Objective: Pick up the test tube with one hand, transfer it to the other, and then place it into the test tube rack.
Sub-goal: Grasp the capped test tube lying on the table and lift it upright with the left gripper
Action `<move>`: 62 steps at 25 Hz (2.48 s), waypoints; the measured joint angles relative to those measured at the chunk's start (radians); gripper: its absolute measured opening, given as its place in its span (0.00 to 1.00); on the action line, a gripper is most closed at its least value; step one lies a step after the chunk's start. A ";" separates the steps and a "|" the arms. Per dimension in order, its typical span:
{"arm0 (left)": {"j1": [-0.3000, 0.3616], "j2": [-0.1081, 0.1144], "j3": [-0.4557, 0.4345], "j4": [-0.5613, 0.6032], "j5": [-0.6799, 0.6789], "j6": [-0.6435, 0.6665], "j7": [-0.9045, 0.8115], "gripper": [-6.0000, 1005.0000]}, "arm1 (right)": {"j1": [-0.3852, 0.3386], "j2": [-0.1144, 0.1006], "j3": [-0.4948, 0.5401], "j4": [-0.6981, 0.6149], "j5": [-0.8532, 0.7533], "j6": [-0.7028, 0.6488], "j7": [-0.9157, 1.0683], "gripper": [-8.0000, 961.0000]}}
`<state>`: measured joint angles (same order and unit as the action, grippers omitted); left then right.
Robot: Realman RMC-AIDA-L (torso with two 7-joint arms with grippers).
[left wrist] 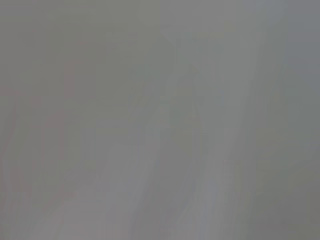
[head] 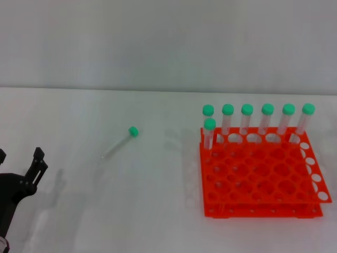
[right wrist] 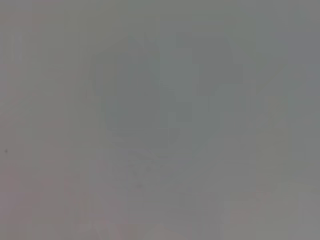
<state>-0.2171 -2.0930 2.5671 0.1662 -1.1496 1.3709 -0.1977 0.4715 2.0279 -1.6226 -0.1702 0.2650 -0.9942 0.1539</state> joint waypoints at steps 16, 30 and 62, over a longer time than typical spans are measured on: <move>-0.022 0.008 -0.023 0.038 -0.016 -0.048 -0.083 0.88 | 0.009 0.000 -0.002 -0.011 -0.003 -0.011 0.001 0.85; -0.296 0.097 0.116 -0.518 0.282 -0.073 -1.061 0.87 | 0.011 0.000 -0.002 -0.009 -0.006 -0.011 -0.005 0.85; -0.935 0.253 0.280 -0.764 1.604 0.016 -1.804 0.87 | 0.025 0.000 -0.008 -0.006 -0.006 -0.010 0.002 0.85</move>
<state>-1.1522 -1.8397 2.8472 -0.5975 0.4542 1.3870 -2.0013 0.4968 2.0279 -1.6307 -0.1762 0.2594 -1.0040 0.1554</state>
